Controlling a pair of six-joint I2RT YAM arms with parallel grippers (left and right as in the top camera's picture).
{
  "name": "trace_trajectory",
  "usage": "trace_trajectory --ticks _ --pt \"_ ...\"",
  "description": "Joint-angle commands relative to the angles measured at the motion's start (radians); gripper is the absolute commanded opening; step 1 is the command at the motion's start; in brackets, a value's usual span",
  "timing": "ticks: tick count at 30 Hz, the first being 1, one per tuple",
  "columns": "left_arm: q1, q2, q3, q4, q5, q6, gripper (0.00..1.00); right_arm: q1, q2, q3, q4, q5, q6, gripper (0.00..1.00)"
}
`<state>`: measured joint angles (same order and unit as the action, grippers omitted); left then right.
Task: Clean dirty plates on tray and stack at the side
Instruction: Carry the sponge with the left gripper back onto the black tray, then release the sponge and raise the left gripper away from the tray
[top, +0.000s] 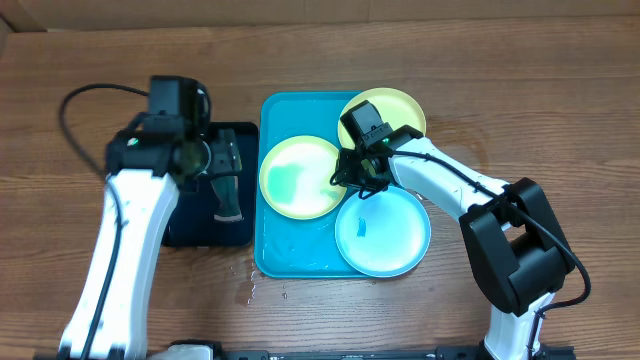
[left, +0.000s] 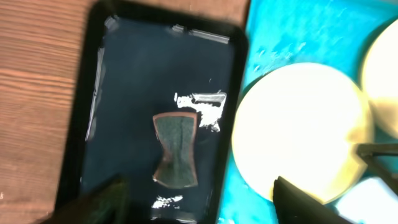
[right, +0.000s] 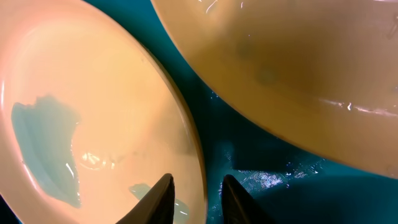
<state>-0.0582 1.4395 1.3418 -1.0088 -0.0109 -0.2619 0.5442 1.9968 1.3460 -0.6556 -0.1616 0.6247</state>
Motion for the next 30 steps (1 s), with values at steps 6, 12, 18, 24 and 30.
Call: trace_trajectory --ticks 6,12,18,24,30 --pt "0.006 -0.299 0.069 -0.058 0.009 -0.055 1.0 0.006 0.013 0.002 0.014 0.006 0.002 0.21" --pt "0.006 -0.445 0.069 -0.053 0.0 -0.06 1.0 0.015 0.038 0.002 0.024 0.048 0.005 0.19" --pt "0.006 -0.455 0.068 -0.096 0.001 -0.06 1.0 0.019 0.048 0.002 0.027 0.048 0.028 0.04" --pt "0.006 -0.423 0.068 -0.159 0.001 -0.06 1.0 0.018 0.048 0.002 0.019 0.031 0.031 0.04" --pt "0.006 -0.374 0.068 -0.165 0.001 -0.06 1.0 0.016 0.045 0.014 0.016 0.002 0.031 0.04"
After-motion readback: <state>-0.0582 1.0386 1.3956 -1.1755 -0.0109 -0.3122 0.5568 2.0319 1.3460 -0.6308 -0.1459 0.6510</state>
